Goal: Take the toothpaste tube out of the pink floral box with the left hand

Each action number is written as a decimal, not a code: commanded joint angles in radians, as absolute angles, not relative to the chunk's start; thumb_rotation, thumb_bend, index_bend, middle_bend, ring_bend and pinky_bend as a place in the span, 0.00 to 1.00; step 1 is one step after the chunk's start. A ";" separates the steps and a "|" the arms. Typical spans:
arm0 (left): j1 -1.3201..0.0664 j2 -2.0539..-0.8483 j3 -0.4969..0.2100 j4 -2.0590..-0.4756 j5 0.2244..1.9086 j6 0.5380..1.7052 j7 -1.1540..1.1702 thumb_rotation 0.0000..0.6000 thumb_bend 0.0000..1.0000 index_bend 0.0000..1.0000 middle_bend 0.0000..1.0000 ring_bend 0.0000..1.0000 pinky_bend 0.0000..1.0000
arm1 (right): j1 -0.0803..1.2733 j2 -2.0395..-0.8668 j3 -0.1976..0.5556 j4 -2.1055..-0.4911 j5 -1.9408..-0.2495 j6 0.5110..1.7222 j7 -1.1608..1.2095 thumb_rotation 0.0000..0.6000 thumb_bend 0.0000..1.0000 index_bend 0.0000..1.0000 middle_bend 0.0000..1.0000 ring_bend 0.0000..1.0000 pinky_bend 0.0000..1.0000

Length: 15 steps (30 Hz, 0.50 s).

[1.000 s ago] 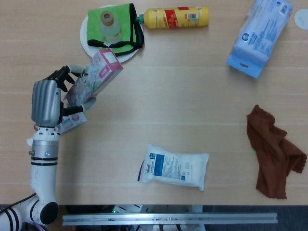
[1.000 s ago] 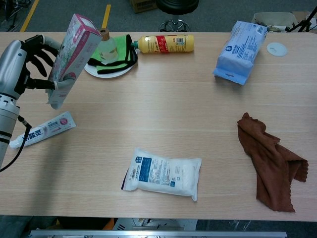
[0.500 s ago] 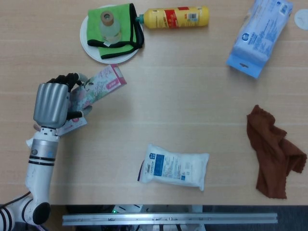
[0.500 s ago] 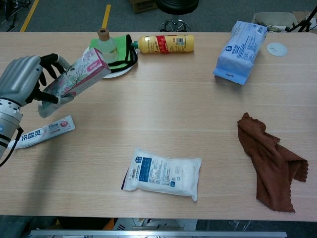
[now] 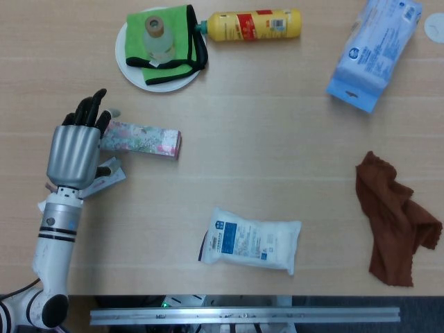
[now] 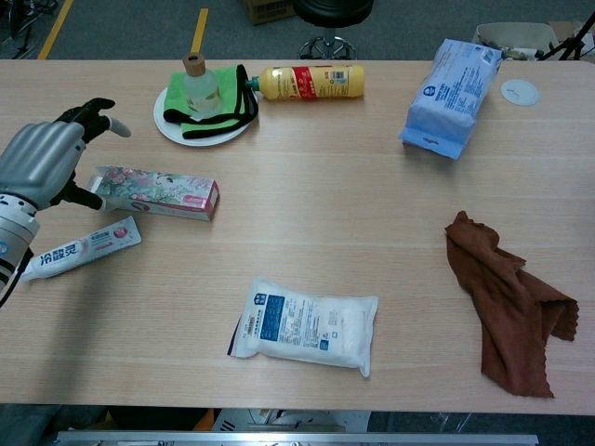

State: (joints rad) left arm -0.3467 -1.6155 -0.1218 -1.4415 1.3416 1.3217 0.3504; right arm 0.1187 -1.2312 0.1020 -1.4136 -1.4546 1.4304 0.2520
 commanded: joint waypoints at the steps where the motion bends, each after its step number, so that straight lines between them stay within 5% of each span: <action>1: -0.345 -1.606 -0.122 -1.453 1.350 1.327 0.331 1.00 0.00 0.26 0.08 0.13 0.33 | 0.118 -1.231 0.102 -1.415 -1.457 1.433 0.253 1.00 0.31 0.43 0.40 0.28 0.40; 15: -0.298 -1.445 -0.089 -1.494 1.572 1.487 -0.131 1.00 0.00 0.38 0.26 0.23 0.35 | 0.081 -1.211 0.086 -1.463 -1.541 1.552 0.237 1.00 0.31 0.43 0.40 0.28 0.40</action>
State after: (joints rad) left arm -0.3185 -1.5027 -0.1024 -1.4830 1.5128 1.4308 -0.0660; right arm 0.0871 -1.2149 0.0892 -1.4557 -1.5317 1.5419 0.2432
